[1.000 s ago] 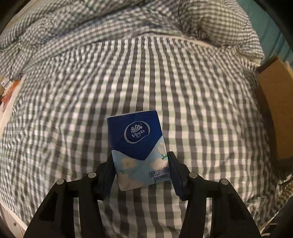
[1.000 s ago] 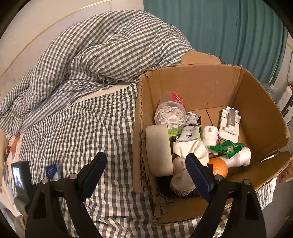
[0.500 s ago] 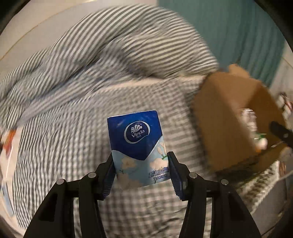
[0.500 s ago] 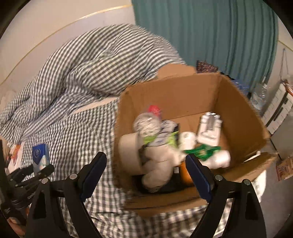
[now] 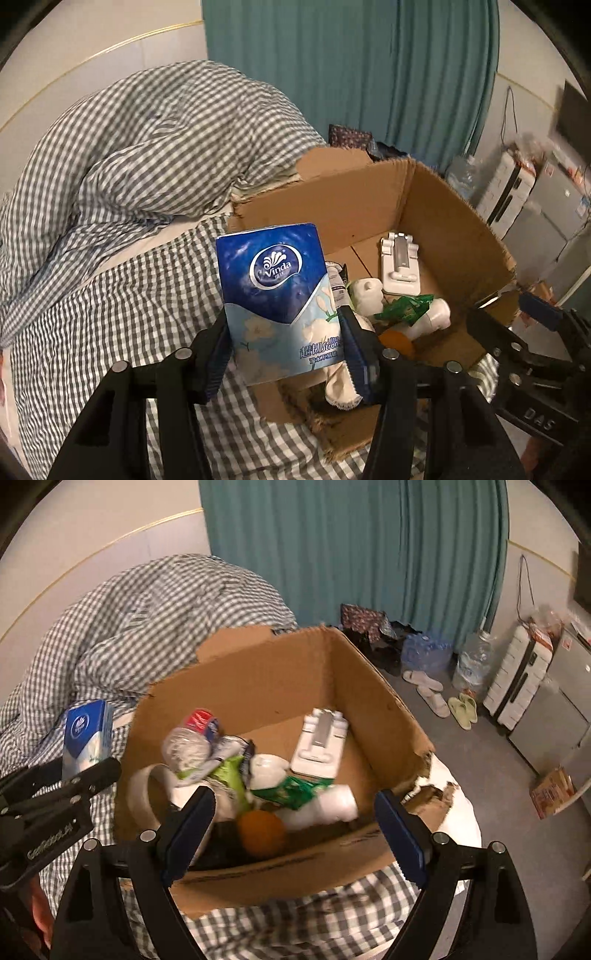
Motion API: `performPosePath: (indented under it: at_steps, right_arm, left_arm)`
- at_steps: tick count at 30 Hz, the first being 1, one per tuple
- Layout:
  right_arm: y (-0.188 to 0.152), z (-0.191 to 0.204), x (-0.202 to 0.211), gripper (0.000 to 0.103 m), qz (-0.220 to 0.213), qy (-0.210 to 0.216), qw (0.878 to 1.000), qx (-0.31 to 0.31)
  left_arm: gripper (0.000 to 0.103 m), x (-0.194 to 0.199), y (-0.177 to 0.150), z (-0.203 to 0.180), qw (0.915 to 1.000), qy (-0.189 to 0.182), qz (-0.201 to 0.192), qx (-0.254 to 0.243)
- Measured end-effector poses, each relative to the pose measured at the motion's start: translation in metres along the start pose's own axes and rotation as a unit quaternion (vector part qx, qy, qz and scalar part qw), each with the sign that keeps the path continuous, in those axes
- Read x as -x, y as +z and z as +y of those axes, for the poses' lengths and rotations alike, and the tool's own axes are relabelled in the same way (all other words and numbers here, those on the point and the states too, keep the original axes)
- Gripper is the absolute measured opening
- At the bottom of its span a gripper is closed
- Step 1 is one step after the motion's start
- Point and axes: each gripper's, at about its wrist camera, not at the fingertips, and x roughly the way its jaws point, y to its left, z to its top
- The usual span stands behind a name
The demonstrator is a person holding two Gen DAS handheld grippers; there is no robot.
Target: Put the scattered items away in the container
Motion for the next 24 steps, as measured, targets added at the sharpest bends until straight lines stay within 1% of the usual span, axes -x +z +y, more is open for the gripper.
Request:
performPosePath:
  at_steps: [1, 2, 3, 5, 7, 8, 9, 11, 14, 17, 20, 24]
  right_arm:
    - [-0.001, -0.004, -0.002, 0.088, 0.002, -0.001, 1.000, -0.001]
    - [-0.002, -0.007, -0.003, 0.088, 0.004, -0.002, 1.000, -0.002]
    - [-0.003, -0.010, -0.005, 0.088, 0.006, 0.000, 1.000, -0.003]
    - [-0.006, -0.012, -0.007, 0.088, 0.010, 0.006, 1.000, -0.006]
    - [-0.008, -0.010, -0.006, 0.088, 0.008, 0.008, 1.000, -0.006]
    - [-0.009, -0.009, -0.005, 0.088, 0.008, 0.010, 1.000, -0.004]
    - [-0.010, -0.006, -0.004, 0.088, 0.010, 0.021, 1.000, -0.001]
    - [-0.013, 0.002, -0.001, 0.088, 0.011, 0.045, 0.999, 0.000]
    - [-0.015, 0.019, 0.009, 0.088, 0.000, 0.056, 0.998, 0.021]
    - [-0.015, 0.038, 0.018, 0.088, -0.010, 0.066, 0.997, 0.044]
    - [-0.016, 0.050, 0.030, 0.088, -0.017, 0.071, 0.996, 0.052]
    - [-0.019, 0.060, 0.044, 0.093, -0.021, 0.075, 0.995, 0.055]
  left_arm:
    - [0.079, -0.004, 0.000, -0.003, 1.0000, 0.007, 0.003, -0.001]
    - [0.098, -0.009, -0.001, -0.003, 0.9997, 0.023, 0.007, -0.001]
    - [0.102, -0.011, -0.003, -0.001, 0.9993, 0.038, 0.005, 0.002]
    - [0.103, -0.012, -0.008, 0.008, 0.9985, 0.054, 0.004, 0.010]
    - [0.103, -0.011, -0.013, 0.022, 0.9982, 0.052, 0.013, 0.026]
    - [0.103, -0.010, -0.017, 0.029, 0.9974, 0.061, 0.015, 0.036]
    - [0.103, -0.006, -0.023, 0.039, 0.9954, 0.081, 0.019, 0.047]
    - [0.103, 0.001, -0.034, 0.056, 0.9916, 0.109, 0.025, 0.065]
    - [0.103, 0.024, -0.054, 0.090, 0.9859, 0.130, 0.022, 0.103]
    - [0.103, 0.046, -0.067, 0.110, 0.9806, 0.156, 0.011, 0.119]
    - [0.103, 0.067, -0.078, 0.126, 0.9772, 0.162, 0.001, 0.137]
    - [0.103, 0.085, -0.094, 0.143, 0.9730, 0.168, 0.006, 0.158]
